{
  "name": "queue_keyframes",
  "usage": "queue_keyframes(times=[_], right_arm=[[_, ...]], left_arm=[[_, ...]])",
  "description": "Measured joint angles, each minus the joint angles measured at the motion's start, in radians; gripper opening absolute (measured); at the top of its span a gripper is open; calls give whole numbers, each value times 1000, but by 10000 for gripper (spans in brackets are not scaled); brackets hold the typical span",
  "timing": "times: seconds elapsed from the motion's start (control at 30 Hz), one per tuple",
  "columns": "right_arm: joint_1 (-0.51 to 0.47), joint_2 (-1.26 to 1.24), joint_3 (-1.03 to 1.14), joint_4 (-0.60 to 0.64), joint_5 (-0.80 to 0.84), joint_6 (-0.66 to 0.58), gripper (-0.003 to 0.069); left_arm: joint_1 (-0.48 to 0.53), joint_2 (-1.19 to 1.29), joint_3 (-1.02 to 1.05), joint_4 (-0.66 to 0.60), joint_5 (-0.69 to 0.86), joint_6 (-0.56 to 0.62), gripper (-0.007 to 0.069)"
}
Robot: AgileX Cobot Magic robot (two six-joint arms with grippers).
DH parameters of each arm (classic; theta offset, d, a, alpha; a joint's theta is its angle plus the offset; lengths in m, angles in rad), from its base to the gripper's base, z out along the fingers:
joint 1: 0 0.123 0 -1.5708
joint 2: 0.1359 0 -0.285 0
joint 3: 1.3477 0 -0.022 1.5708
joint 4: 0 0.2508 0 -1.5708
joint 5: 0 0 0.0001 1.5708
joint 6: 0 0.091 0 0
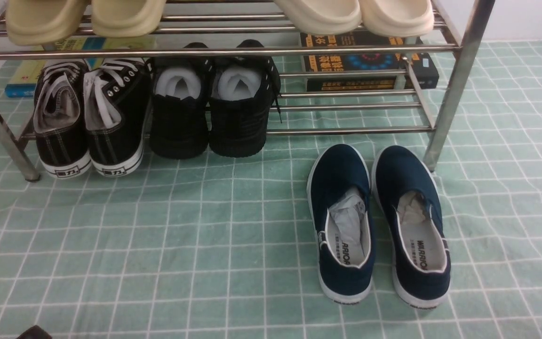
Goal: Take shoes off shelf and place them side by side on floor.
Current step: 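Grasp the leftmost shoe on the bottom shelf of the shoe rack with the left gripper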
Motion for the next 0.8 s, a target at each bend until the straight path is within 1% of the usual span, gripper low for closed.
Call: queue_keyframes(times=[0.03, 0.07, 0.1, 0.13, 0.23, 0.37, 0.43, 0.5, 0.53, 0.6, 0.67, 0.77, 0.8], right_arm=[[0, 0, 0, 0, 0, 0, 190], [0, 0, 0, 0, 0, 0, 192], [0, 0, 0, 0, 0, 0, 193], [0, 0, 0, 0, 0, 0, 196], [0, 0, 0, 0, 0, 0, 200], [0, 0, 0, 0, 0, 0, 205], [0, 0, 0, 0, 0, 0, 206], [0, 0, 0, 0, 0, 0, 209], [0, 0, 0, 0, 0, 0, 209], [0, 0, 0, 0, 0, 0, 211], [0, 0, 0, 0, 0, 0, 215], [0, 0, 0, 0, 0, 0, 218], [0, 0, 0, 0, 0, 0, 219]], left_arm=[[0, 0, 0, -8, 0, -9, 242], [0, 0, 2, -56, -1, -69, 242], [0, 0, 2, -63, -1, -81, 242], [0, 0, 3, -81, -3, -119, 242], [0, 0, 3, -86, -5, -135, 242], [0, 0, 6, -61, -28, -141, 238], [0, 0, 9, -56, -56, -141, 216], [0, 0, 10, -53, -138, -141, 142], [0, 0, 10, -53, -144, -141, 135], [0, 0, -8, -40, -168, -136, 50], [0, 10, -68, -1, -157, -121, 7], [0, 69, -150, 58, -119, -109, 1], [0, 152, -233, 112, -54, -106, 1]])
